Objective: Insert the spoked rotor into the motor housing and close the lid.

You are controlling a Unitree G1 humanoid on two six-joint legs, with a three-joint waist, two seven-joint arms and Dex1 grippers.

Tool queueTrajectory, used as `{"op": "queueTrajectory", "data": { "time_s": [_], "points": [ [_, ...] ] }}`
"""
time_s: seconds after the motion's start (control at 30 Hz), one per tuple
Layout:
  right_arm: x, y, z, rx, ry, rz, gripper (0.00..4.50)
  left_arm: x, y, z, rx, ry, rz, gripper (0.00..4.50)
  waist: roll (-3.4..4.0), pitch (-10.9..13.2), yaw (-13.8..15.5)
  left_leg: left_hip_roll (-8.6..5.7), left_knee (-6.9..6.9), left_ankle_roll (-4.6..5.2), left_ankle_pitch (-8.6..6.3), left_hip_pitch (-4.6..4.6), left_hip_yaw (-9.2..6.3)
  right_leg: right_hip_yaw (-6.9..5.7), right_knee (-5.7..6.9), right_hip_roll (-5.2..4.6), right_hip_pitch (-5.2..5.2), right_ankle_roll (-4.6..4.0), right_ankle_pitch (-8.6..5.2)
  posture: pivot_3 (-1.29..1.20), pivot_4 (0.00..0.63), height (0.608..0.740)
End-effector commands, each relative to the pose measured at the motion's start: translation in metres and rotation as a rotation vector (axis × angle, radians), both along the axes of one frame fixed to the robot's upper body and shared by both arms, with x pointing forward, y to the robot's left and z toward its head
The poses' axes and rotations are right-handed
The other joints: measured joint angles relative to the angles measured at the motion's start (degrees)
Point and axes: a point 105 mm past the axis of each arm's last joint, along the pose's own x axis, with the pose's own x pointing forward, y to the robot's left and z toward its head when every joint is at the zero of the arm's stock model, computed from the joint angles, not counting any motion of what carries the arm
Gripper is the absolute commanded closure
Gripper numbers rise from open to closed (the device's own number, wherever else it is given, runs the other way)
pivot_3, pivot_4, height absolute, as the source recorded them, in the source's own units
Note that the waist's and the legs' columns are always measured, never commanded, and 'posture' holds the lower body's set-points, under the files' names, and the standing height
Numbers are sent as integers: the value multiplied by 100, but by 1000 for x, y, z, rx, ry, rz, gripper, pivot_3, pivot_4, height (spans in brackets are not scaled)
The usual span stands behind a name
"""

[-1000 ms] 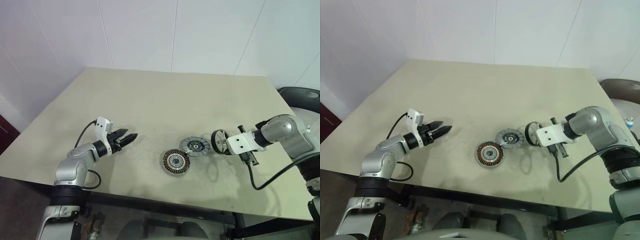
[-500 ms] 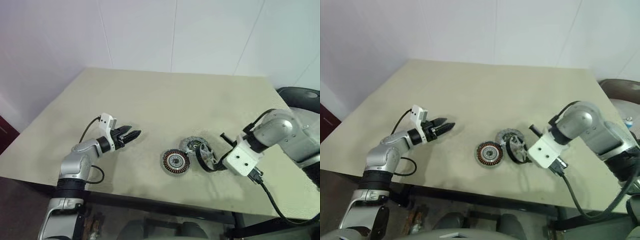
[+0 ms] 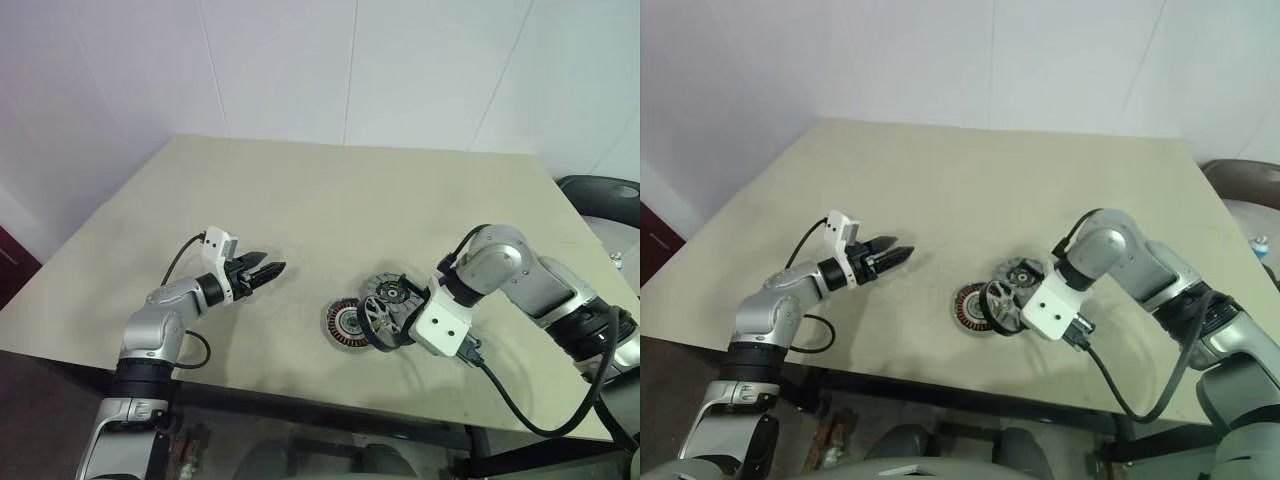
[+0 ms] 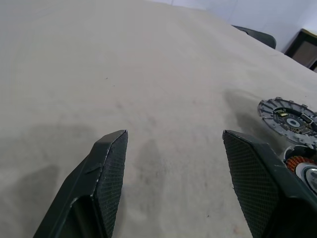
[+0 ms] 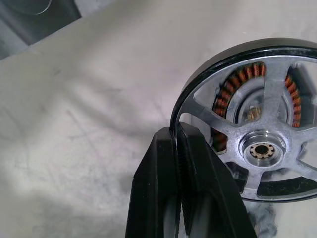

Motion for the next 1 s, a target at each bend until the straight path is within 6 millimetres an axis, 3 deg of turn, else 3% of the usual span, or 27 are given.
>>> {"op": "queueTrajectory", "data": {
  "time_s": [0.03,0.3,0.53,0.77,1.0],
  "points": [
    [9,11,8,21,-53,36,4457,2,-2,16,-14,-54,1,1246,0,0,-1,1,0,-1,0,1,0,0,2,1,0,0,0,0,0,740],
    [20,29,5,46,-85,75,4457,-2,-6,17,-22,-55,0,1246,-1,-1,-18,1,1,-9,6,5,-1,0,12,4,0,0,0,0,0,740],
    [34,21,20,24,-125,42,4457,-5,-1,12,-27,-47,24,1246,-1,0,-133,3,2,-15,9,7,-2,1,19,4,-1,-1,1,0,0,740],
    [33,10,34,-10,-151,59,4457,-2,-4,12,-41,-53,30,1246,-1,0,-135,2,-2,-15,9,2,-4,0,19,1,-8,-1,1,0,0,740],
    [26,12,29,-56,-147,147,4457,4,-9,16,-56,-68,27,1246,-1,0,-140,2,-2,-15,9,3,-4,0,19,0,-8,-1,1,0,0,740]
  ]
}}
